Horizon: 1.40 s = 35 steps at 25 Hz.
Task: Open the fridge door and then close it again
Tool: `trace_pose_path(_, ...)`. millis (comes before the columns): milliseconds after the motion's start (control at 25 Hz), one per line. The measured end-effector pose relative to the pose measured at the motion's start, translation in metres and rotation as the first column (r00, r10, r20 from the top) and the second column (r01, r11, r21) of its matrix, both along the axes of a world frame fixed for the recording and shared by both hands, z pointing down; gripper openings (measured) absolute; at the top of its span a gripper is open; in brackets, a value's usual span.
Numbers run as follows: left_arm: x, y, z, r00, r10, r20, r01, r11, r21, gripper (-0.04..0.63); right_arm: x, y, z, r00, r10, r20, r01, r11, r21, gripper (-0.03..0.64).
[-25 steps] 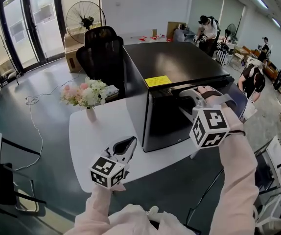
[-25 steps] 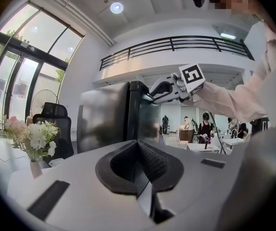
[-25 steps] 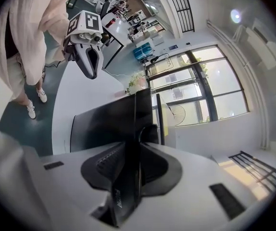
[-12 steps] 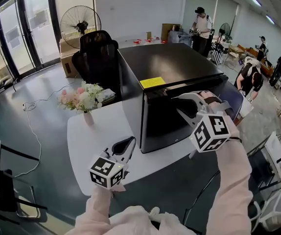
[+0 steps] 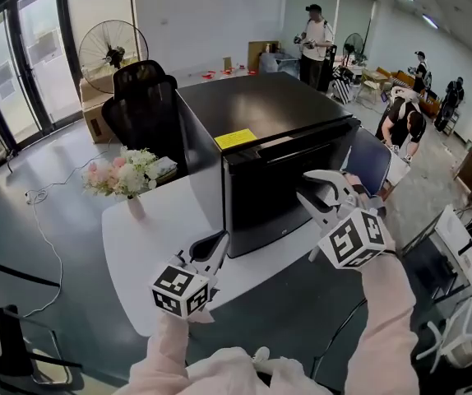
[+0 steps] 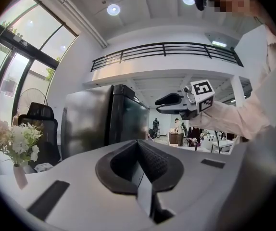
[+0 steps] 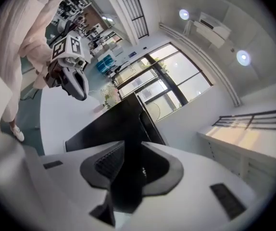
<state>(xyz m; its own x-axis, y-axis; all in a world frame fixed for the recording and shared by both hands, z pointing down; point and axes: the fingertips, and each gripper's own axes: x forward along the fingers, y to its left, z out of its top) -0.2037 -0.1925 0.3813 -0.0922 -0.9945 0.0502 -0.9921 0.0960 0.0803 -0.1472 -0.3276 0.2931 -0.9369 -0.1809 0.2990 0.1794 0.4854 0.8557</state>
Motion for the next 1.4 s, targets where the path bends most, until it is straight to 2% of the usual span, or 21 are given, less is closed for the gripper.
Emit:
trace_pose_path(160,0.007,-0.005,-0.001,1.000,0.025,-0.007,-0.025,1.000,0.012,0.011,0.019,0.000,0.003,0.995,0.046,0.086,-0.029,0.981,-0.189,0.115)
trace_pose_path(320,0.012,-0.011,0.006,1.000,0.026,0.018,-0.026,1.000,-0.012,0.011,0.042,0.000,0.023,0.987,0.105,0.122,-0.059,0.943,-0.326,0.114)
trace_pose_path(400,0.015,-0.013,0.011,0.999,0.025,0.041,-0.024,0.999,-0.032,0.011,0.053,0.001,0.034,0.980,0.147,0.134,-0.083,0.914,-0.397,0.114)
trace_pose_path(560,0.023,-0.017,0.019,0.998,0.034,0.049,-0.032,0.999,-0.044,0.011,0.071,0.005,0.049,0.951,0.248,0.183,-0.102,0.815,-0.571,0.110)
trace_pose_path(720,0.033,-0.018,0.028,0.999,0.041,0.034,-0.040,0.998,-0.048,0.011,0.086,0.017,0.064,0.915,0.329,0.233,-0.061,0.685,-0.726,0.089)
trace_pose_path(920,0.043,-0.011,0.037,0.999,0.036,-0.020,-0.036,0.999,-0.018,0.011,0.097,0.044,0.096,0.902,0.371,0.219,-0.026,0.553,-0.833,0.055)
trace_pose_path(1040,0.046,-0.001,0.043,0.998,0.023,-0.066,-0.023,1.000,0.010,0.011,0.102,0.057,0.112,0.892,0.400,0.212,-0.009,0.485,-0.875,0.027)
trace_pose_path(1120,0.046,0.005,0.048,0.997,0.014,-0.081,-0.012,1.000,0.024,0.011,0.103,0.064,0.121,0.883,0.419,0.211,-0.005,0.458,-0.889,0.012)
trace_pose_path(1280,0.046,0.020,0.060,0.994,-0.007,-0.107,0.009,1.000,0.021,0.011,0.101,0.078,0.135,0.885,0.417,0.209,0.012,0.427,-0.904,0.011)
trace_pose_path(1400,0.045,0.032,0.070,0.993,-0.023,-0.112,0.025,1.000,0.009,0.011,0.099,0.088,0.141,0.886,0.412,0.214,0.019,0.430,-0.903,0.009)
